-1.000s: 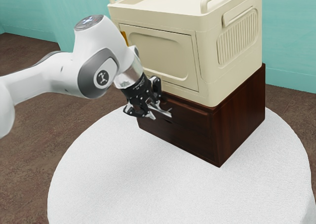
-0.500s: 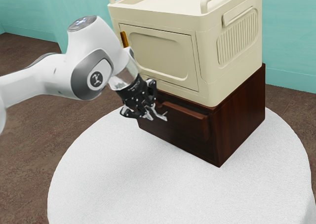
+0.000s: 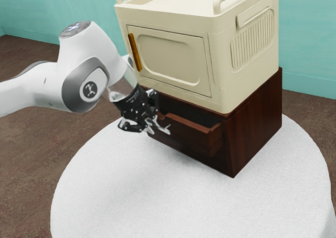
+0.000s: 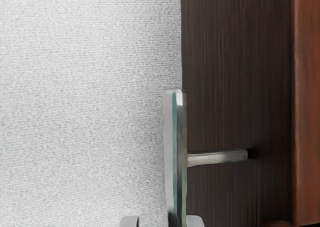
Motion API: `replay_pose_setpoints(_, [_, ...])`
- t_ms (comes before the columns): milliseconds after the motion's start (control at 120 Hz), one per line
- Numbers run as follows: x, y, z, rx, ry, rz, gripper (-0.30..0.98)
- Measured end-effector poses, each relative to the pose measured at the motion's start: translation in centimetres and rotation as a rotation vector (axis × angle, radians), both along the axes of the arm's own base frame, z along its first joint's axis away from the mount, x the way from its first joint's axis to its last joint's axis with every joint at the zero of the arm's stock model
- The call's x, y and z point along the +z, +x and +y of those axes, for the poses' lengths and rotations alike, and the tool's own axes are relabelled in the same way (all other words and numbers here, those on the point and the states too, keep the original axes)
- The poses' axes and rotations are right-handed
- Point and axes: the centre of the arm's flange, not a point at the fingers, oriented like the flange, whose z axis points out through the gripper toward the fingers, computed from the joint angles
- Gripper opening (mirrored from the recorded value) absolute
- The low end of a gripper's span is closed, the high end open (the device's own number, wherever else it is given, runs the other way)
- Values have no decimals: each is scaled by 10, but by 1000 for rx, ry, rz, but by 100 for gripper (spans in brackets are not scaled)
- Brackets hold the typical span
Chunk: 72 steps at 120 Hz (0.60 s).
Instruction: Pull the drawer handle with one arm to open the drawer
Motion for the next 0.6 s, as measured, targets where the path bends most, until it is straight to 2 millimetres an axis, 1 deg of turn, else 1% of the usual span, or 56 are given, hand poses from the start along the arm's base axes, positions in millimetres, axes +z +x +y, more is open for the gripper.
replay_pose_setpoints(417, [-1, -21, 2, 7, -6, 8, 3])
replay_pose_setpoints(533, [-1, -27, -11, -17, -7, 11, 3])
replay_pose_setpoints(600, [-1, -30, -9, -14, -8, 11, 3])
